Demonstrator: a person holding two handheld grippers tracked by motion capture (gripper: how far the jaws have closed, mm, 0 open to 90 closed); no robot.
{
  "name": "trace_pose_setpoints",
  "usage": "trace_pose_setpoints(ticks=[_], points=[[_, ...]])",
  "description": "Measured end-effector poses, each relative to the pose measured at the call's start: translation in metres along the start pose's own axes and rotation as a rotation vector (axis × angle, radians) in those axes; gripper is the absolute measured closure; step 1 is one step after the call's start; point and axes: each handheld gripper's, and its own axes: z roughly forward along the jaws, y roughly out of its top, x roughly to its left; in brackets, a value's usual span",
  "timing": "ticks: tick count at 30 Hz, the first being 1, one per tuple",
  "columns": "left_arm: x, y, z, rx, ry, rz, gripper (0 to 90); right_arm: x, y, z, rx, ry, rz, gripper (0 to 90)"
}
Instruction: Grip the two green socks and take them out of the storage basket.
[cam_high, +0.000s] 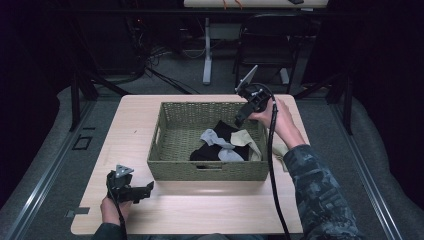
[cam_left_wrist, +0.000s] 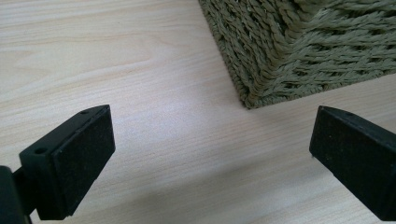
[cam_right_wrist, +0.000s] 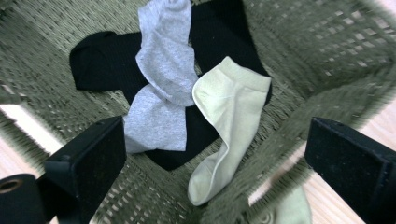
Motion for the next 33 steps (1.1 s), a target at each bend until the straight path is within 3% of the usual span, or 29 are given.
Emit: trace_pose_setpoints(ticks=[10, 13, 14, 19, 28, 33], points=[[0.000, 0.000, 0.000, 0.001, -0.003, 0.004, 0.1, -0.005, -0.007, 0.050, 0.055, -0.017, 0.037, 23.8], [-0.001, 0.000, 0.000, -0.005, -0.008, 0.005, 0.0, -0.008, -0.011, 0.062, 0.100, -0.028, 0.043, 29.8], [-0.001, 0.001, 0.000, -0.005, -0.008, 0.006, 0.1, -0.008, -0.013, 0.068, 0.081, -0.024, 0.062, 32.0], [-0.001, 0.000, -0.001, -0.006, -0.007, 0.006, 0.0, -0.008, -0.016, 0.081, 0.079, -0.046, 0.076, 42.9], [-0.001, 0.000, -0.001, -0.006, -0.007, 0.006, 0.1, -0.006, -0.021, 0.096, 0.123, -0.065, 0.103, 59.4], [-0.001, 0.000, -0.001, -0.006, -0.008, 0.005, 0.1, -0.007, -0.022, 0.095, 0.165, -0.075, 0.099, 81.4]])
